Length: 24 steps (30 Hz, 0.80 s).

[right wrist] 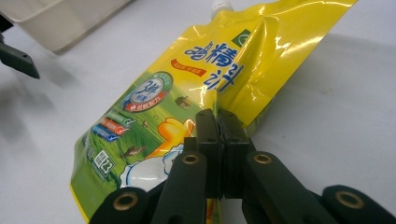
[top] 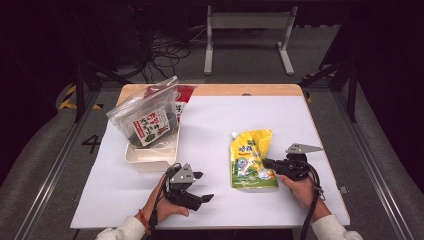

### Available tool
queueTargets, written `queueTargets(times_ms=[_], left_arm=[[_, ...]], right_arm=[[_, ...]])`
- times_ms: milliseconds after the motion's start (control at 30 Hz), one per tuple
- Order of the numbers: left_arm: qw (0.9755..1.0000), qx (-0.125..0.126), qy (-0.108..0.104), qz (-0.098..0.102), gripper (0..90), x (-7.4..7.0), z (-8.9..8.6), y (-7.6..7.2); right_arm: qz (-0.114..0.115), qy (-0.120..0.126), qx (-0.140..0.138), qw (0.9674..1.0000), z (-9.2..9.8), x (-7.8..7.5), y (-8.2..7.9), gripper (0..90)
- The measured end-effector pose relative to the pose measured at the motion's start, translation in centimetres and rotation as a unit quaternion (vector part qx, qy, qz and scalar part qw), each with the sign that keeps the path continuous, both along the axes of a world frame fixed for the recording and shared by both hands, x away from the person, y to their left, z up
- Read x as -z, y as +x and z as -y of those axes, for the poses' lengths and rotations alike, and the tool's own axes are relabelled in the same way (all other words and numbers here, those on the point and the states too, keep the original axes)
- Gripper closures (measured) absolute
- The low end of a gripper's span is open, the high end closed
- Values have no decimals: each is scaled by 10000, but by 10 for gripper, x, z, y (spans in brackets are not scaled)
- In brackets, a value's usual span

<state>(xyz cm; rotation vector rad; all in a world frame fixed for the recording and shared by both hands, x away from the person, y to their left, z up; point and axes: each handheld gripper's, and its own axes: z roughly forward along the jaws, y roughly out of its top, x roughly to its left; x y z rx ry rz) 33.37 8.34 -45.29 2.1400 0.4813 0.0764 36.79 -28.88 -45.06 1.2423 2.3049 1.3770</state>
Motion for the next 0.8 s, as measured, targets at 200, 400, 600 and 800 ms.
queueTargets(times_ms=[200, 400, 600, 800], left_arm=[[9997, -41, -206, -116, 197, -4, 9, 11], [9989, -114, -349, -284, 185, -3, 17, 21], [9965, -244, -603, -529, 177, -2, 19, 28], [9941, -116, -842, -669, 193, -4, 17, 30]], right_arm=[[467, 162, -268, 9984, -6, -9, -14, 892], [830, 239, -579, 9946, -22, -21, -29, 893], [1100, 388, -885, 9892, -35, -29, -40, 894], [1287, 470, -1089, 9846, -42, -33, -47, 892]])
